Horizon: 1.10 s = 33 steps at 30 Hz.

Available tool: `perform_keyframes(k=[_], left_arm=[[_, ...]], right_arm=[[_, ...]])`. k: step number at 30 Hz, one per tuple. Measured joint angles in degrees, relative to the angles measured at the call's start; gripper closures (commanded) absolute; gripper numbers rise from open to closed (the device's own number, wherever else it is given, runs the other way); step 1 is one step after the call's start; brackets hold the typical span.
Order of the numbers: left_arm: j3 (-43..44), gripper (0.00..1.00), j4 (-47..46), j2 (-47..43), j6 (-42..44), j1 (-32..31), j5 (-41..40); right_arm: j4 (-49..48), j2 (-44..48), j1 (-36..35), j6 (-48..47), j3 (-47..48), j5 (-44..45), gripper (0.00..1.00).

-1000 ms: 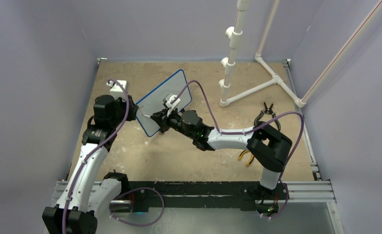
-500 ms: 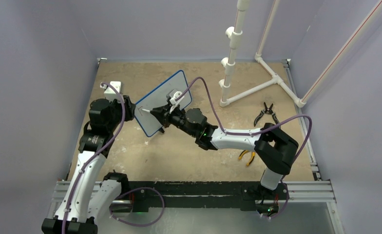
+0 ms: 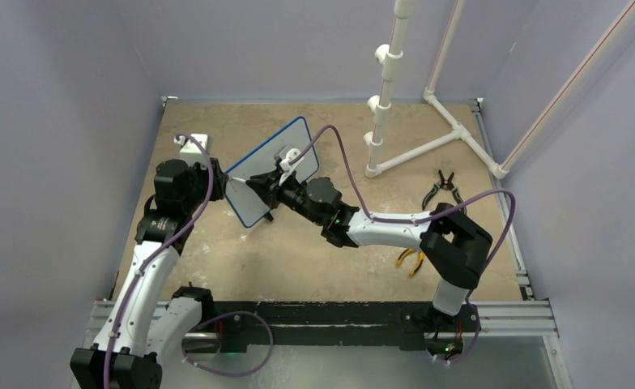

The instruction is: Write a sentence on the whiteboard

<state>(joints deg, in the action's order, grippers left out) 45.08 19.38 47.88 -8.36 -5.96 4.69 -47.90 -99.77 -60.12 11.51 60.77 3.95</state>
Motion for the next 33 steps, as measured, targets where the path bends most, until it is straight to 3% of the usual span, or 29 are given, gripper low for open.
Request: perform_keyframes(k=[33], left_arm=[[0.00,0.84,0.00,0.17,0.02,0.00,0.00]], right_arm=[[-0.39,-3.80,-0.02,-0.02,2.43,-0.02,1.00]])
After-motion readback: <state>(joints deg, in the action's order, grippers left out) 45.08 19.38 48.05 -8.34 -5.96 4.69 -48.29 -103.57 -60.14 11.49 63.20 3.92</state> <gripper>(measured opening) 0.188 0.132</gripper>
